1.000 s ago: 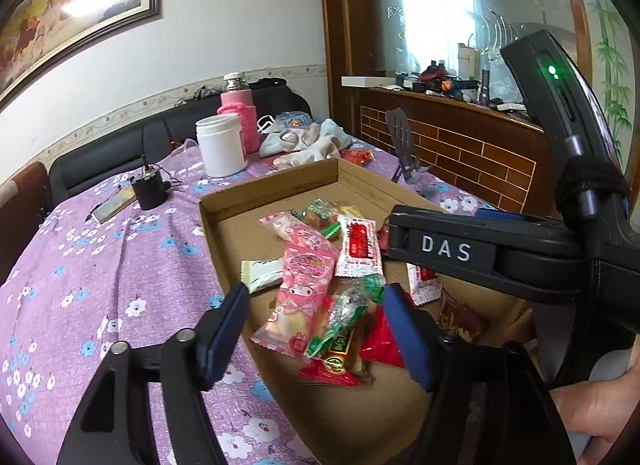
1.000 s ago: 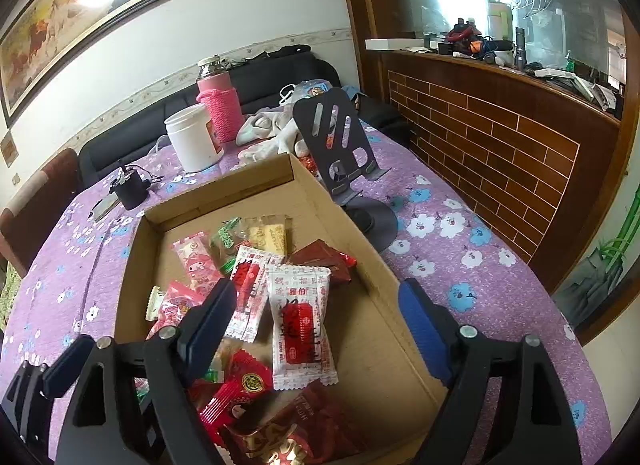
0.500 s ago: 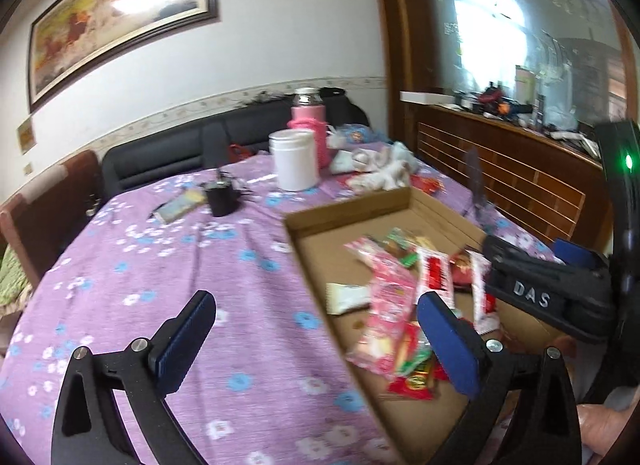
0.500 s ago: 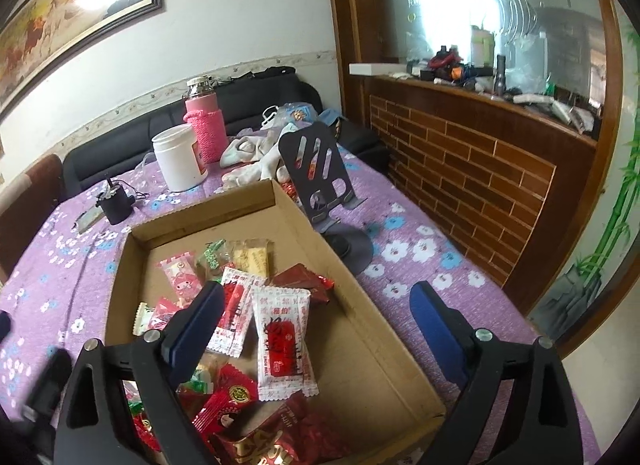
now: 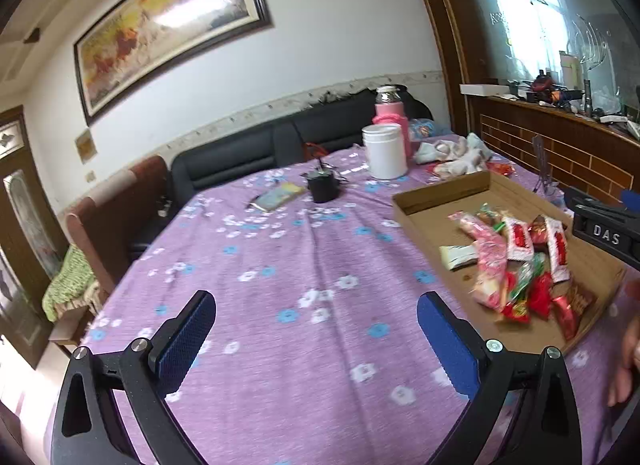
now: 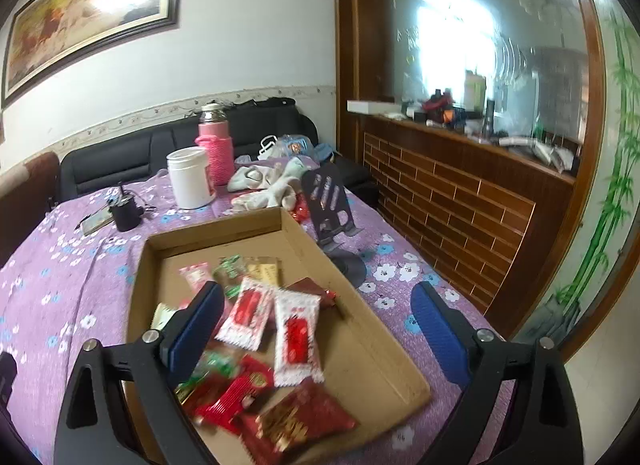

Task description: Organize snacks

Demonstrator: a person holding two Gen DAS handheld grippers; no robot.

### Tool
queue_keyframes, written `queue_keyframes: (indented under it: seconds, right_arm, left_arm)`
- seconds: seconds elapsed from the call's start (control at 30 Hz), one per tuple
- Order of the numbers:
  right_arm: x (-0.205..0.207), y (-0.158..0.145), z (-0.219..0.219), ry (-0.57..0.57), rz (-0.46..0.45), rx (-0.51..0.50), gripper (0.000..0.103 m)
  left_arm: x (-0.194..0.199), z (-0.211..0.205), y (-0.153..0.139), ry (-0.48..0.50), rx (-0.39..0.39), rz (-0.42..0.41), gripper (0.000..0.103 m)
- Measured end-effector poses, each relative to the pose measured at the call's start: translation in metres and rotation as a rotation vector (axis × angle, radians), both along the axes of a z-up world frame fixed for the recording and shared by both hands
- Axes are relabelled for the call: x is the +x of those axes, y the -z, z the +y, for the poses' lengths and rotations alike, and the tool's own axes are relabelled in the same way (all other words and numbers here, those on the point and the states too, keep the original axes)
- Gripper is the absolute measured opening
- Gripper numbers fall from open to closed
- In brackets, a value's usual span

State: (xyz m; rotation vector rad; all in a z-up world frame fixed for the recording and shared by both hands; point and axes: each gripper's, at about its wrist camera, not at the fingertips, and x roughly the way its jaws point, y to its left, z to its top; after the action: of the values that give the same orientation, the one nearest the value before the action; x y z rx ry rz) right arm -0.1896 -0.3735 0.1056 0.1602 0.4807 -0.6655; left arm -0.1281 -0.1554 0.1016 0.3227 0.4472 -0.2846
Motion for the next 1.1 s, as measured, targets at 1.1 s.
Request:
queue_keyframes:
  seconds: [1.1]
  right_arm:
    - [0.009,0.006,0.076,-0.099,0.053,-0.098,0.099]
  left_arm:
    - [0.019,0.016,0.03,-0.024,0.026,0.087,0.102]
